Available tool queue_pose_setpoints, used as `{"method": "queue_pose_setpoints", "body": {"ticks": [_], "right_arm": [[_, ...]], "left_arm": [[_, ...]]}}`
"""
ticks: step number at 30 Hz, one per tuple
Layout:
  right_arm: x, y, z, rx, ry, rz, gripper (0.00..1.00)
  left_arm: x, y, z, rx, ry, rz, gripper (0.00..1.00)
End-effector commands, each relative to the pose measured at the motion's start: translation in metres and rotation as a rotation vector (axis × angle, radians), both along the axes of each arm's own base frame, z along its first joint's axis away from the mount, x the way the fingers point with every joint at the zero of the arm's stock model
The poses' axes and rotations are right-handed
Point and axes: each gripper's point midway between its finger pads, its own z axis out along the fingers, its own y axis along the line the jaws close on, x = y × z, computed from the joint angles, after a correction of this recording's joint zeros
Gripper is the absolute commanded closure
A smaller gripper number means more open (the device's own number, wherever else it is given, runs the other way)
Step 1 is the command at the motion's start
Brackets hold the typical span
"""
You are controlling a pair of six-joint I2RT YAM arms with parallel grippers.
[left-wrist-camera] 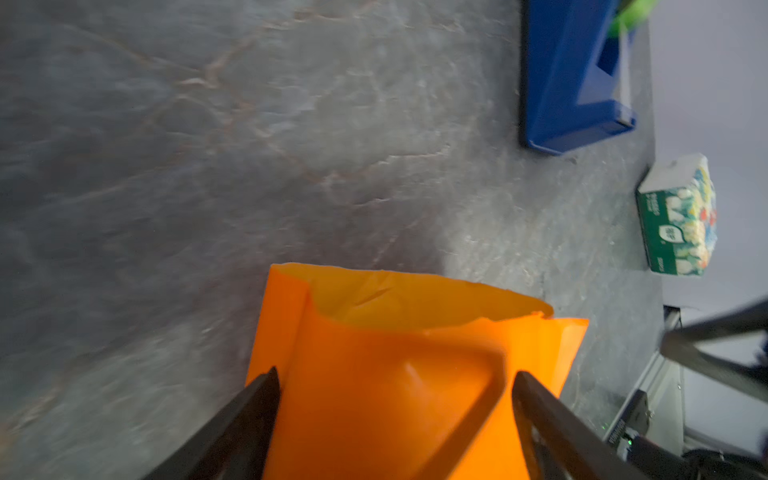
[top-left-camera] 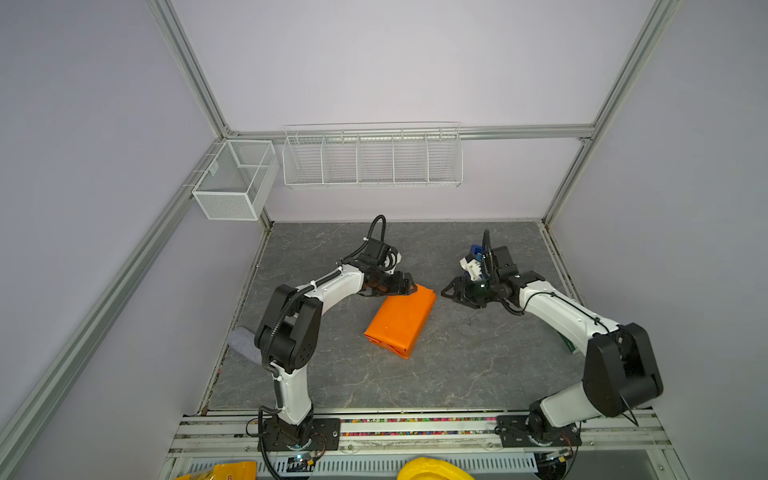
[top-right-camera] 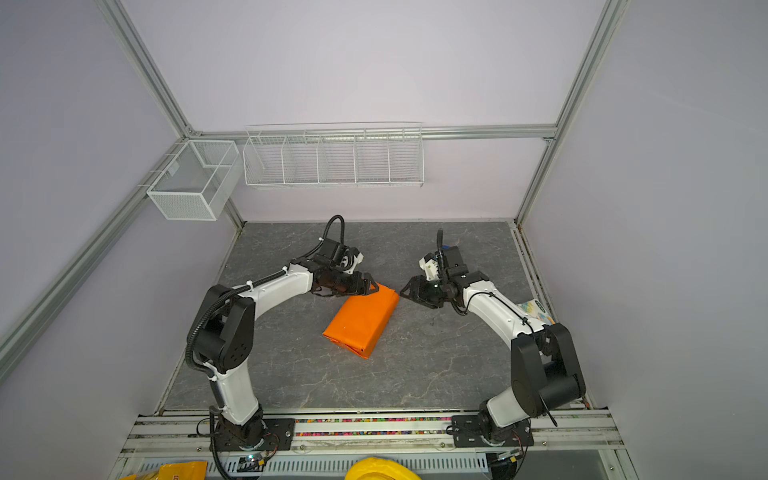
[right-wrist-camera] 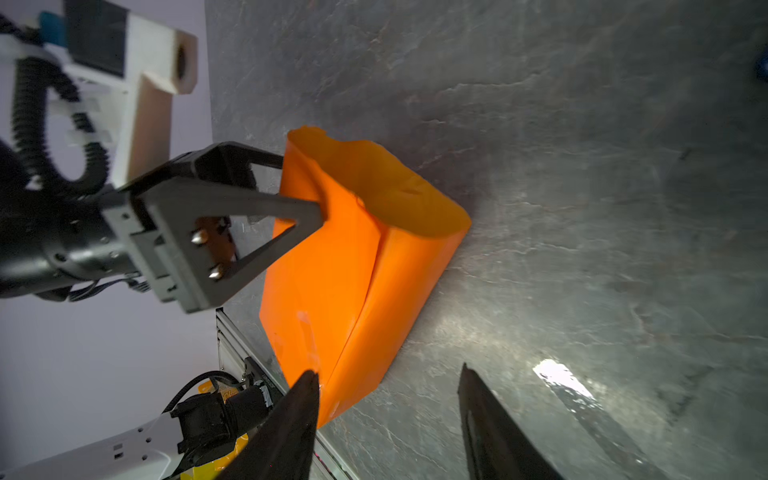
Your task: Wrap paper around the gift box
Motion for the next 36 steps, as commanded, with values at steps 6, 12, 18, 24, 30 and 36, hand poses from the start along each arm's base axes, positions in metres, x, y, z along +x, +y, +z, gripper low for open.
{"method": "queue_pose_setpoints", "body": {"ticks": [6, 12, 18, 24, 30, 36], "right_arm": [[-0.007, -0.017, -0.017, 0.113, 0.096, 0.092, 0.41], [-0.005, -0.002, -0.026, 0.214, 0.146, 0.157, 0.40], [-0.001, 0.032, -0.024, 0.294, 0.153, 0.264, 0.44], [-0.003, 0.046, -0.022, 0.326, 0.185, 0.315, 0.58], [-0.009, 0.045, -0.021, 0.322, 0.196, 0.324, 0.75], [-0.010, 0.044, -0.009, 0.314, 0.179, 0.314, 0.90]], "left_arm": [[-0.036, -0.038, 0.013, -0.004, 0.030, -0.195, 0.10], [-0.018, -0.015, 0.031, 0.073, -0.093, -0.103, 0.08], [-0.010, 0.006, 0.044, 0.091, -0.145, -0.039, 0.07], [-0.009, 0.028, 0.042, 0.104, -0.135, 0.006, 0.07], [-0.011, 0.041, 0.046, 0.110, -0.154, 0.025, 0.07], [-0.010, 0.046, 0.051, 0.113, -0.165, 0.035, 0.07]]}}
